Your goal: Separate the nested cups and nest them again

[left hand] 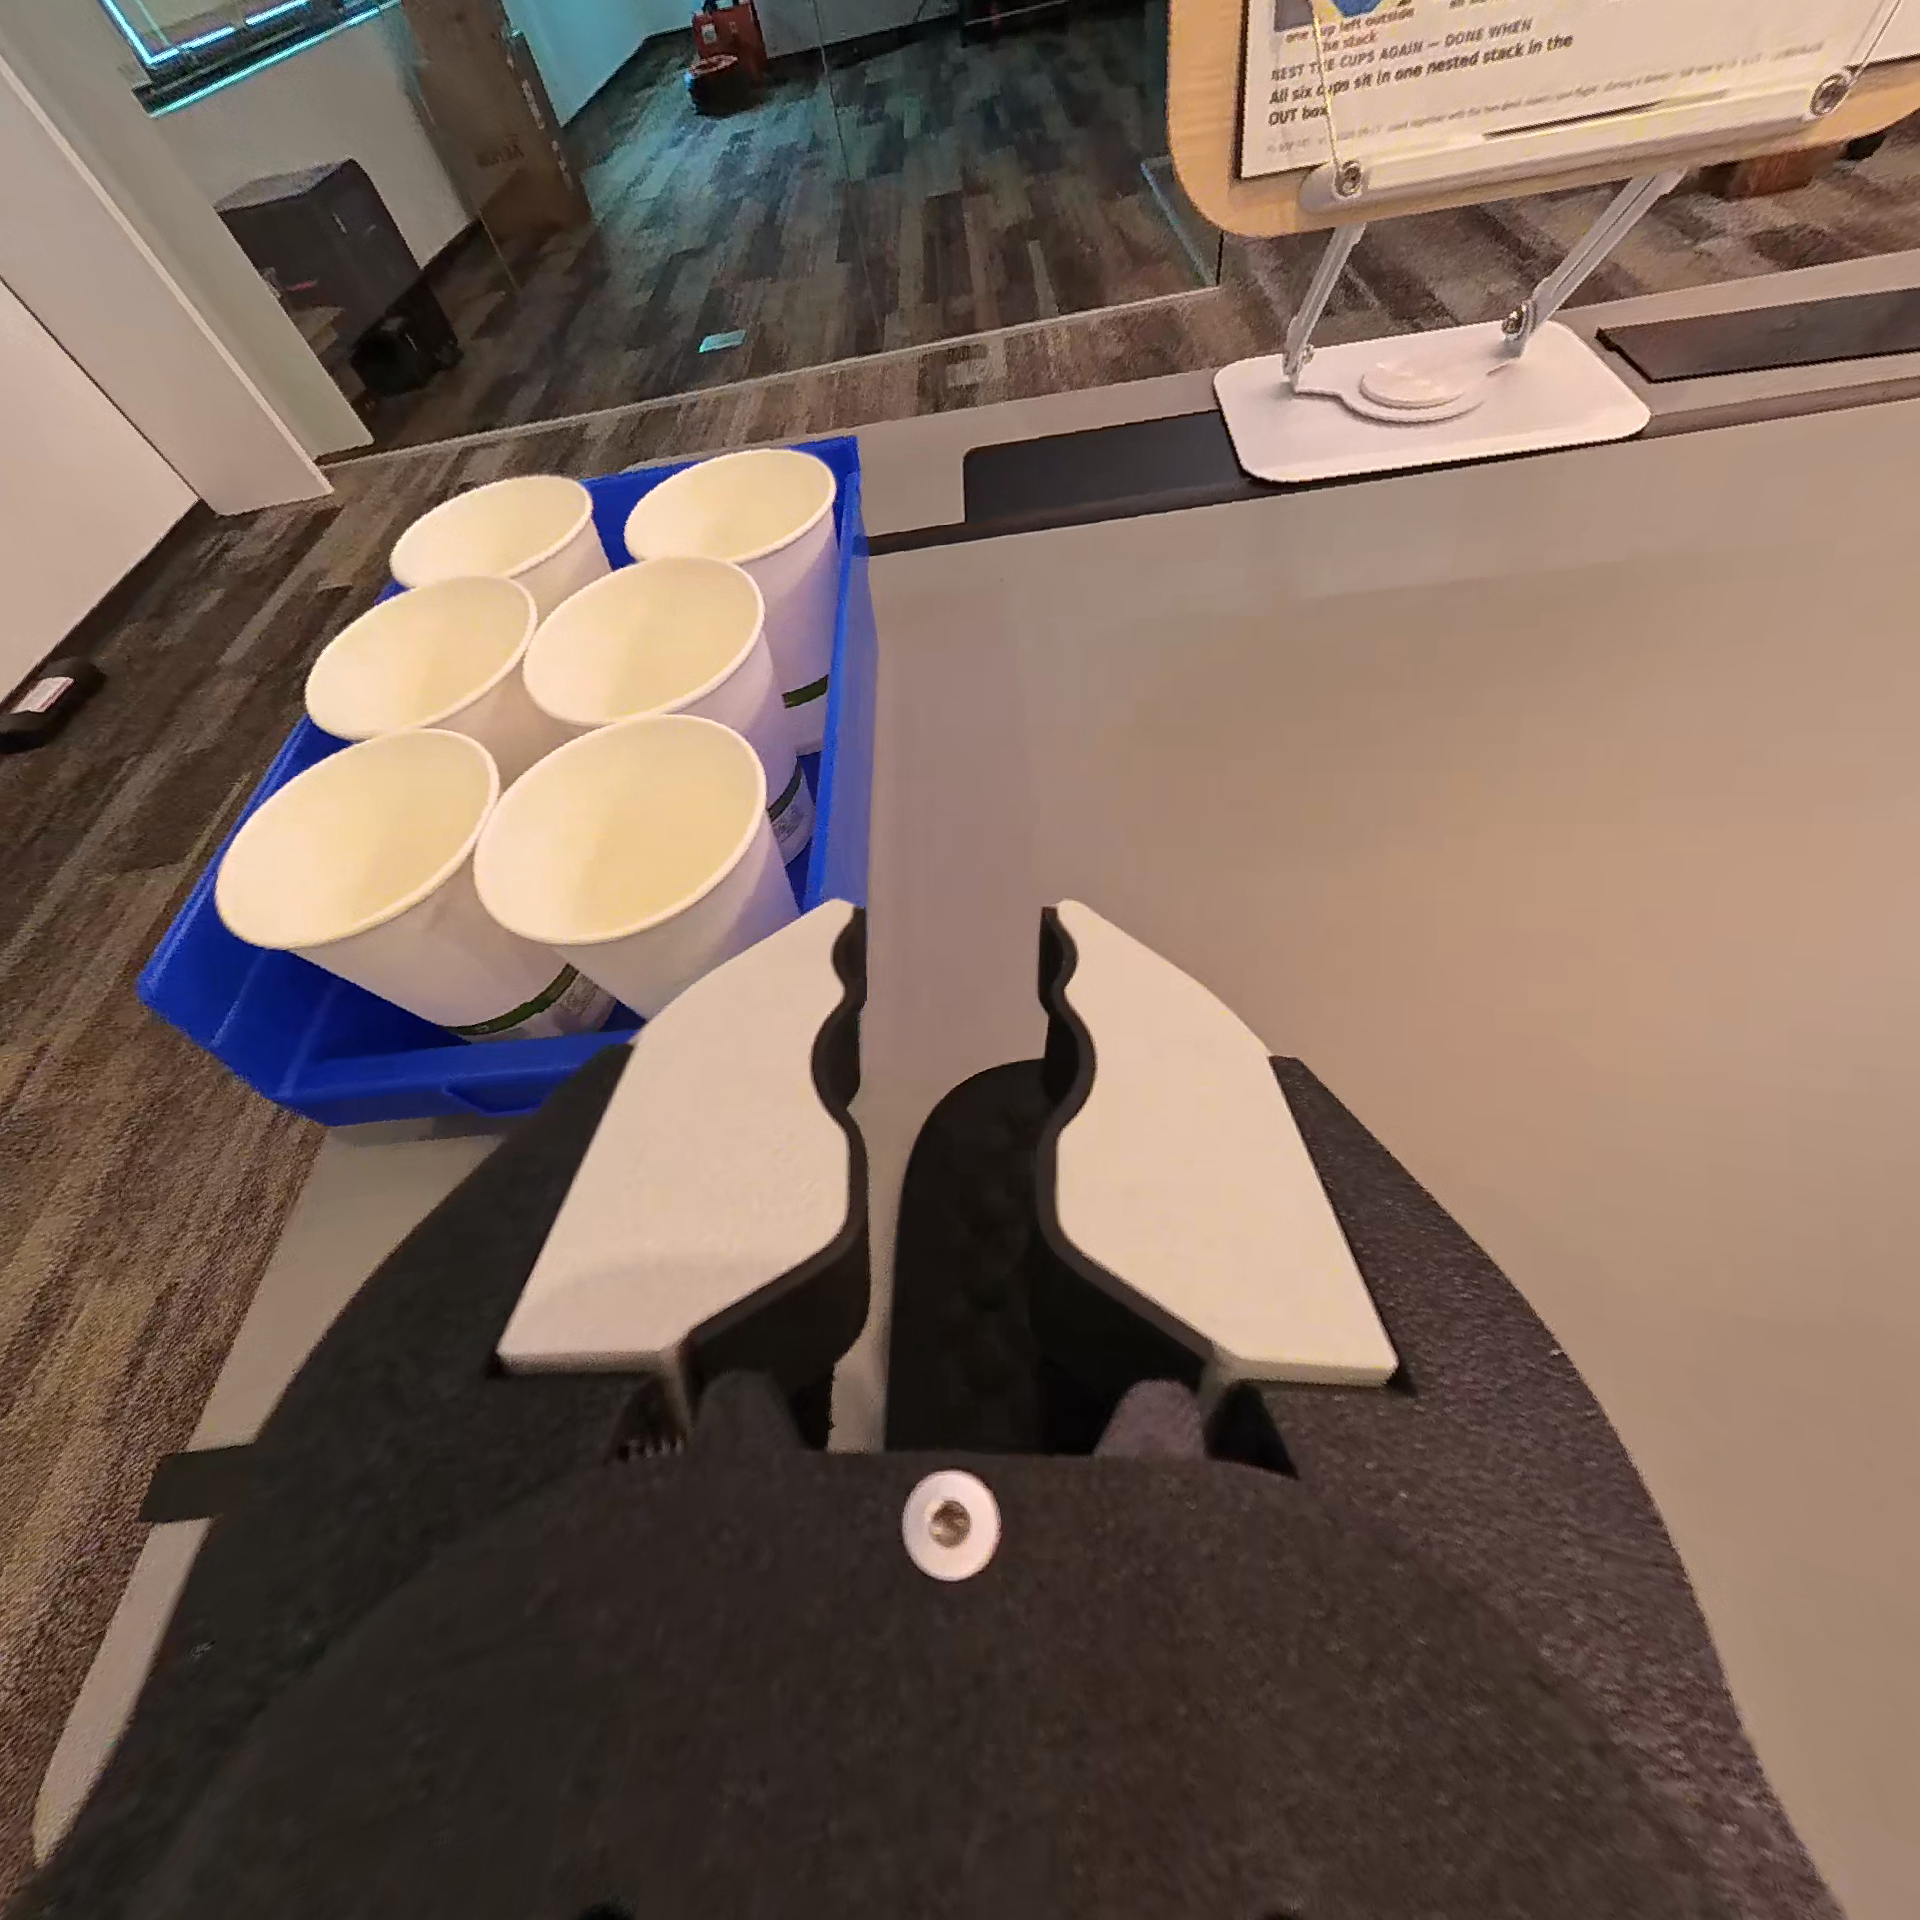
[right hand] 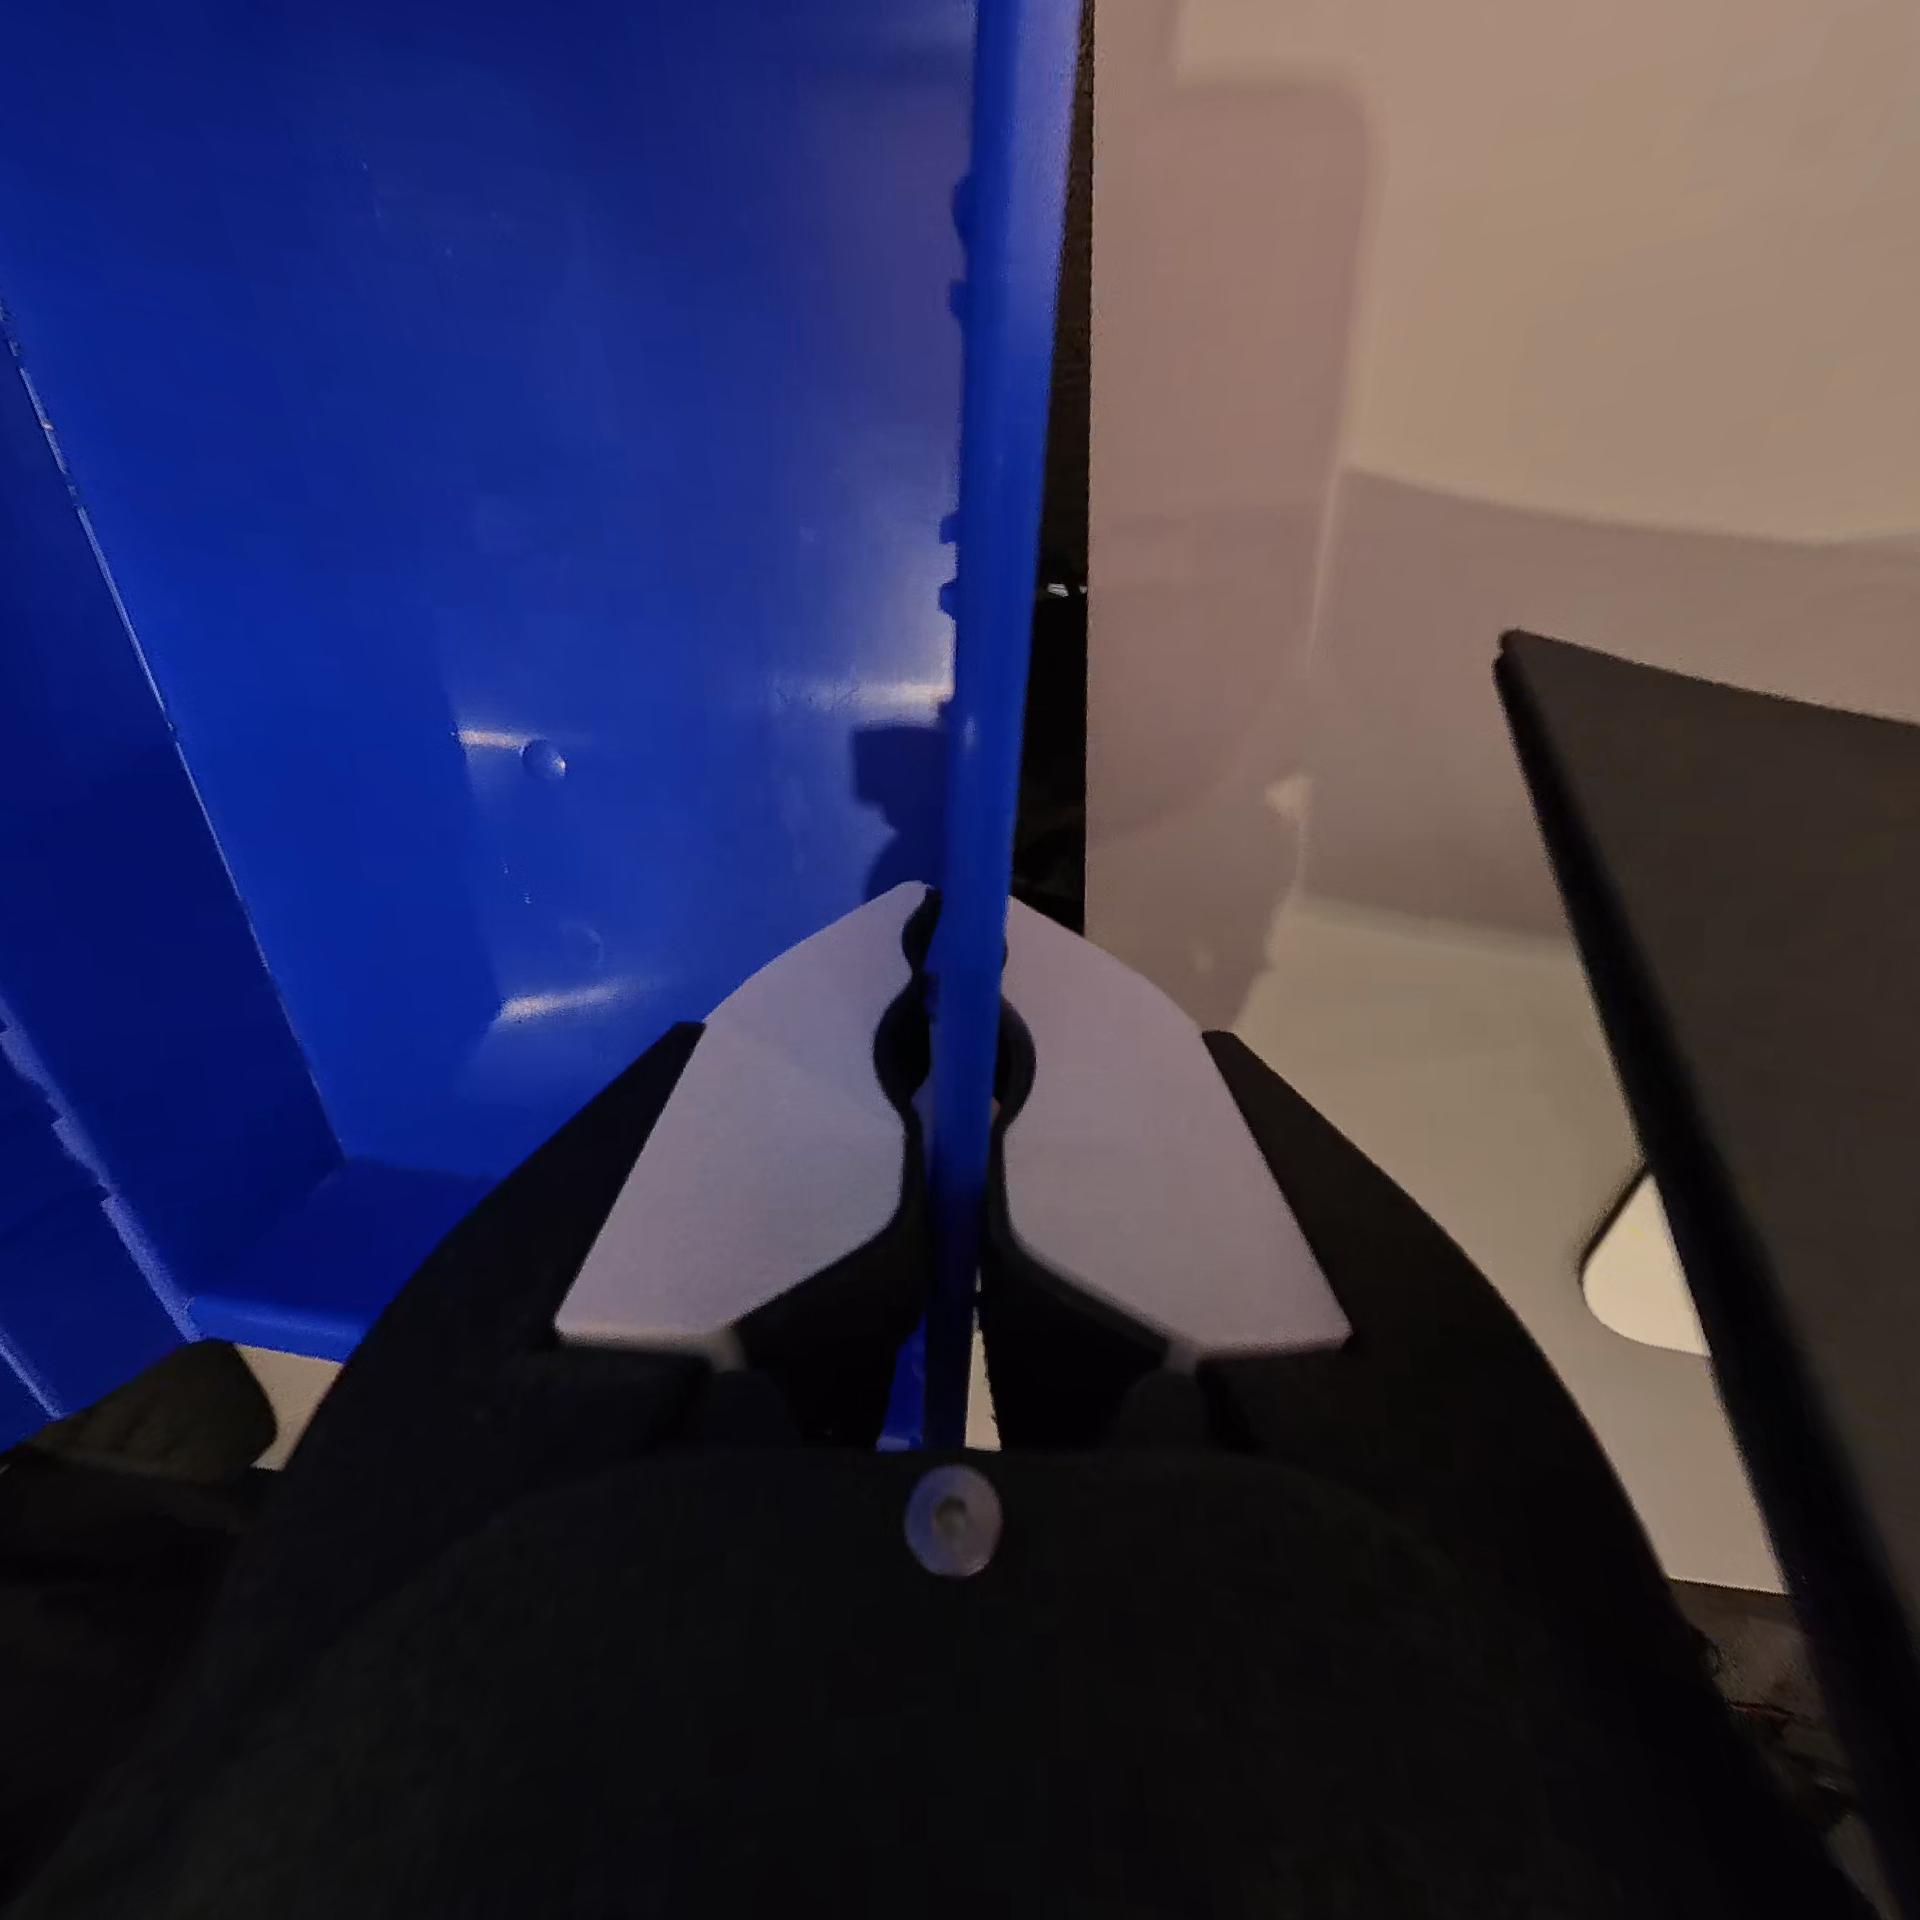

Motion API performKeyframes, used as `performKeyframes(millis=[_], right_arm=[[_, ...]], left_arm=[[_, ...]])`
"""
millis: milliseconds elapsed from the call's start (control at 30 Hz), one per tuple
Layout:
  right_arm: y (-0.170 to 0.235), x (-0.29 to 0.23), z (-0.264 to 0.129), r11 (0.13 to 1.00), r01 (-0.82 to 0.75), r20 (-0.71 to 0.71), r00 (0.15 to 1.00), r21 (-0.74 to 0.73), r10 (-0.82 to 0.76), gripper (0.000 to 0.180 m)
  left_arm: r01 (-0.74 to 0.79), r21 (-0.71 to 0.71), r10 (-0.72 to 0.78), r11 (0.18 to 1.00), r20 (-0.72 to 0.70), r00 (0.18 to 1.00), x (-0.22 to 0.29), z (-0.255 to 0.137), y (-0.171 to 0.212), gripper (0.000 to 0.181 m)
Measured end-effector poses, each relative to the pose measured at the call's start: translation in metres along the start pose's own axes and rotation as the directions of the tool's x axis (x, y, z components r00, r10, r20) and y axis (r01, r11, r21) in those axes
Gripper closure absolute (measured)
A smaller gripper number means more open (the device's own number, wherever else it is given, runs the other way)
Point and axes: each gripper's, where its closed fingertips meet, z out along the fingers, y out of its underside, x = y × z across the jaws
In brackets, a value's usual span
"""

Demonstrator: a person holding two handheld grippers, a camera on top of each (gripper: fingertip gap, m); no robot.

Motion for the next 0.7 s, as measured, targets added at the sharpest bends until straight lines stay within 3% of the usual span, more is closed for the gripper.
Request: performKeyframes(millis=[367,500,567,700], right_arm=[[-0.003,0.000,-0.001,1.000,0.006,-0.008,1.000,0.015,-0.006,0.174],[-0.003,0.002,-0.007,0.999,0.030,-0.068,0.997,0.035,-0.028,0.167],[-0.007,0.008,-0.017,0.997,0.048,-0.144,0.989,0.061,-0.039,0.152],[-0.019,0.004,-0.044,0.986,0.106,-0.248,0.966,0.127,-0.072,0.140]], left_arm=[[0.040,-0.030,-0.041,0.999,-0.014,0.999,-0.001,0.005,0.017,0.143],[0.062,-0.016,-0.062,0.998,-0.008,0.998,-0.010,0.000,0.019,0.140],[0.072,-0.009,-0.072,0.997,-0.006,0.997,-0.015,-0.002,0.021,0.139],[0.087,-0.002,-0.087,0.996,-0.005,0.996,-0.022,-0.005,0.027,0.137]])
